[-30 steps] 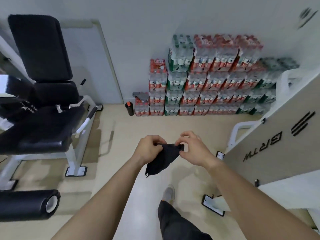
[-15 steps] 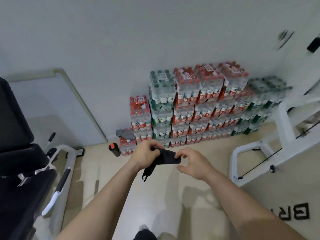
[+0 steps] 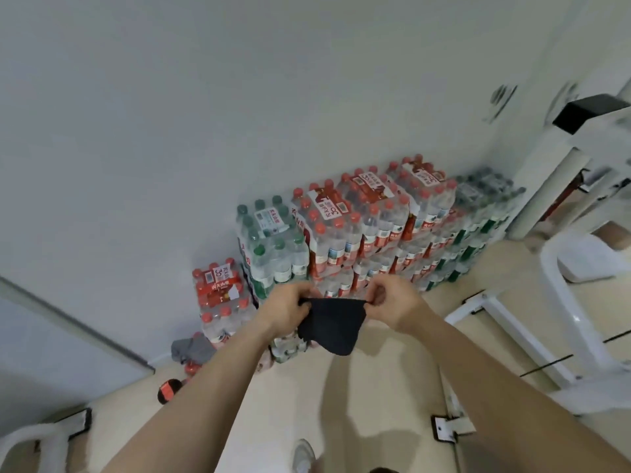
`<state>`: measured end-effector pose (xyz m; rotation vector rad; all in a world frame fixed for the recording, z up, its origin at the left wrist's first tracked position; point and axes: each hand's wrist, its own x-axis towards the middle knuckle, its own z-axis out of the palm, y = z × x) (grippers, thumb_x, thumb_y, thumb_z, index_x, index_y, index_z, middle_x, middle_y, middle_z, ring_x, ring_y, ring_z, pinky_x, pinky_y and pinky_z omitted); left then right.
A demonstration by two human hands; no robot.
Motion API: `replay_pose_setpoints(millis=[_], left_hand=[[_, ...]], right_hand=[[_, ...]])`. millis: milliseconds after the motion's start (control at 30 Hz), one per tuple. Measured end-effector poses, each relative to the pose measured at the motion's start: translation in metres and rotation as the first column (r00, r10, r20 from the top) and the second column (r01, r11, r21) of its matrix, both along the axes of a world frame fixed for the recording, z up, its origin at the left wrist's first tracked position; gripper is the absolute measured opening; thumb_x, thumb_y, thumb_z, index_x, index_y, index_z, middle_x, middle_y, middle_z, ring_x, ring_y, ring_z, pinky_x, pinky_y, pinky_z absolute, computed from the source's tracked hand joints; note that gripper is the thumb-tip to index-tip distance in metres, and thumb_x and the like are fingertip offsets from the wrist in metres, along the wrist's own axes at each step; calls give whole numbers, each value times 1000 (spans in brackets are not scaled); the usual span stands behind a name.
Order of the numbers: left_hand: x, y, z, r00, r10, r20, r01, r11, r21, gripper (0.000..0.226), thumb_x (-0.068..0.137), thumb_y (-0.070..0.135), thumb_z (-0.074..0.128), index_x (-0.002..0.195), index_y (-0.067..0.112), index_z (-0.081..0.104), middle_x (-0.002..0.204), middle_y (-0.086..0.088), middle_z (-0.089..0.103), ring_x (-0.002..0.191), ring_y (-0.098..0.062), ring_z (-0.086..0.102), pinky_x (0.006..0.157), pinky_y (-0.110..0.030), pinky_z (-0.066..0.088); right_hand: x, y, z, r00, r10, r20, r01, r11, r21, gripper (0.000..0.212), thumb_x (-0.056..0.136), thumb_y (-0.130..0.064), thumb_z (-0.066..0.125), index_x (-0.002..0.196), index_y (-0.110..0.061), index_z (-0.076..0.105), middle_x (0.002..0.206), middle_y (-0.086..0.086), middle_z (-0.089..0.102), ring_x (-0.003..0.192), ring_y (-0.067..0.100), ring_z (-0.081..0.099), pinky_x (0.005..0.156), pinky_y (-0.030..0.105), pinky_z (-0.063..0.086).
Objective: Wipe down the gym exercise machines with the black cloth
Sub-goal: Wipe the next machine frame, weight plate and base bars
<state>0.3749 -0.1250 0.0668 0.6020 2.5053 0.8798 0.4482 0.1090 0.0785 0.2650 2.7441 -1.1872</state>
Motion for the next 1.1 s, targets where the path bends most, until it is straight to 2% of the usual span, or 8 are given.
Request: replay_pose_setpoints(millis=[133, 200, 300, 467, 700, 867, 1000, 1100], left_hand=[[-70, 17, 3, 1000, -9, -17, 8, 999, -36, 16, 93, 15, 68, 107, 23, 71, 99, 8, 68, 96, -14, 63, 85, -28, 48], [-102, 30, 3, 1000, -12, -19, 12, 1000, -20, 16, 93, 18, 69, 108, 23, 72, 99, 8, 68, 97, -13, 63, 87, -28, 49], [-142, 55, 2, 999, 28, -32, -26, 999, 36, 14, 92, 21, 68, 106, 22, 72, 96, 8, 68, 93, -12, 63, 82, -26, 46], [-210, 120, -1, 993, 103, 63, -111, 984, 139, 14, 92, 19, 62, 105, 17, 67, 97, 0, 70, 92, -19, 65, 87, -40, 54], [-320, 243, -34, 980, 194, 50, -199, 972, 126, 16, 96, 18, 63, 112, 17, 67, 107, 2, 69, 97, -17, 64, 81, -25, 46], [-386, 300, -65, 965, 263, -3, -263, 965, 13, 23, 99, 18, 59, 121, 16, 64, 118, -4, 70, 108, -24, 65, 95, -38, 52], [-410, 314, -79, 897, 394, -200, -396, 918, 34, 32, 100, 22, 52, 131, 14, 56, 131, -8, 57, 113, -26, 59, 91, -42, 52], [-396, 317, -91, 885, 198, -422, -238, 970, -45, 37, 99, 24, 50, 134, 16, 57, 139, -5, 55, 121, -28, 55, 93, -42, 52]], right_hand=[[-63, 25, 5, 998, 52, 30, -52, 998, 17, 30, 89, -3, 62, 108, -25, 70, 96, -6, 66, 86, 9, 62, 71, 13, 47], [-95, 34, 9, 996, 78, 50, -81, 996, 47, 31, 92, -4, 56, 95, -30, 72, 91, -17, 62, 83, -2, 56, 70, 10, 38], [-141, 53, 8, 998, -11, 69, 9, 1000, 18, 32, 94, -8, 52, 75, -32, 61, 80, -9, 61, 77, 10, 57, 66, 22, 40], [-214, 110, -1, 989, -126, 76, 132, 989, -74, 21, 96, -7, 47, 81, -15, 60, 80, 4, 59, 76, 24, 57, 74, 42, 50], [-336, 223, -32, 964, -255, 78, 262, 960, -99, 24, 97, -4, 53, 114, -20, 62, 109, 1, 63, 97, 24, 64, 61, 23, 51], [-420, 263, -69, 969, -219, 116, 215, 976, 46, 32, 97, -4, 53, 126, -13, 63, 124, 4, 65, 118, 23, 59, 89, 23, 39], [-450, 273, -87, 959, -282, -20, 282, 957, 63, 39, 96, -8, 50, 134, -16, 57, 133, 10, 57, 118, 29, 58, 98, 35, 47], [-435, 270, -101, 982, -124, -146, 164, 936, 311, 42, 96, -22, 52, 138, -17, 54, 141, 8, 50, 127, 31, 48, 101, 44, 46]])
